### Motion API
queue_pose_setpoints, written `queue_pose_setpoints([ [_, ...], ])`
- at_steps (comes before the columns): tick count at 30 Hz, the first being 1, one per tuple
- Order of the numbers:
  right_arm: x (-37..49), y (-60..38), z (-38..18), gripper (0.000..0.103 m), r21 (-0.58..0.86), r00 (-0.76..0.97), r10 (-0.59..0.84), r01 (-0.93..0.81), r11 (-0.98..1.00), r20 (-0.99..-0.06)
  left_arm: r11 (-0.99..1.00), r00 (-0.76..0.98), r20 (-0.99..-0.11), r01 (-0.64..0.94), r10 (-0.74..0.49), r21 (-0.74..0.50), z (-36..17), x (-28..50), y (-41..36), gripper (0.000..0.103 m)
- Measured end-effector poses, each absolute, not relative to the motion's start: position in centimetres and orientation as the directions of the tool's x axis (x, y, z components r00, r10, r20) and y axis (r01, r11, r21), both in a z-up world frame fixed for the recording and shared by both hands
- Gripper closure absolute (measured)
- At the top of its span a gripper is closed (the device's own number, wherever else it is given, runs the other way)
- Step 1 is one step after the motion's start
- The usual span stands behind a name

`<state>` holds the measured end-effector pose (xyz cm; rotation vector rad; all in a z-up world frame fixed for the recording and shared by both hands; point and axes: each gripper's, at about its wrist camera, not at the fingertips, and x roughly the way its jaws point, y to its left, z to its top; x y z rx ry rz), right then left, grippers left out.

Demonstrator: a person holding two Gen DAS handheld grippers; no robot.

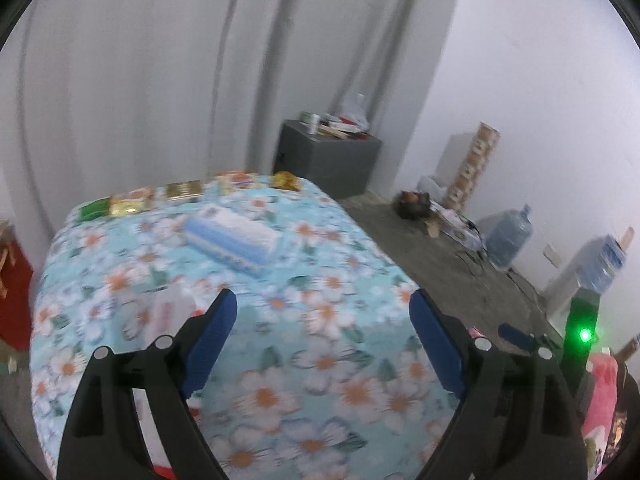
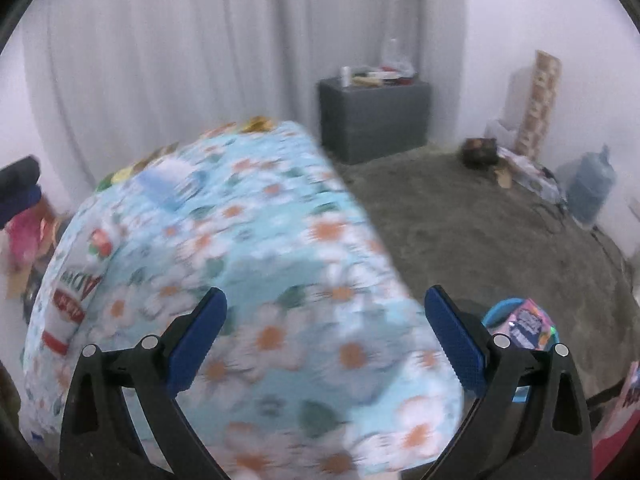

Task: Collect trash
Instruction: 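Move both tools back over the bed toward the white drink bottle, then lower the right tool onto the white AD drink bottle and close around it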

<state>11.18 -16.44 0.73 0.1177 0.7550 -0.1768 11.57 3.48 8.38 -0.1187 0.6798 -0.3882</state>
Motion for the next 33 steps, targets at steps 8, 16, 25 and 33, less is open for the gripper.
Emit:
queue_pose_setpoints([
  [8,12.1,-11.5,0.9,0.008,0.022,0.701,-0.075,0.129,0.991,-0.709,0.943,0.741,-0.586,0.223,-0.327,-0.245,7.9,10.8,8.3,0.017],
  [16,12.9,-8.9,0.8,0.008,0.023,0.700,-0.058,0.106,0.994,-0.712,0.955,0.749,-0.600,0.156,-0.280,-0.251,7.1,10.0,12.0,0.017],
  [25,13.7,-7.4,0.7,0.008,0.010,0.697,-0.054,0.088,0.996,-0.715,0.959,0.755,-0.608,0.102,-0.248,-0.264,6.3,10.0,14.5,0.017],
  [33,13.8,-7.1,0.2,0.008,0.011,0.701,-0.041,0.070,0.998,-0.712,0.956,0.755,-0.615,0.053,-0.228,-0.289,5.7,10.2,16.2,0.017],
])
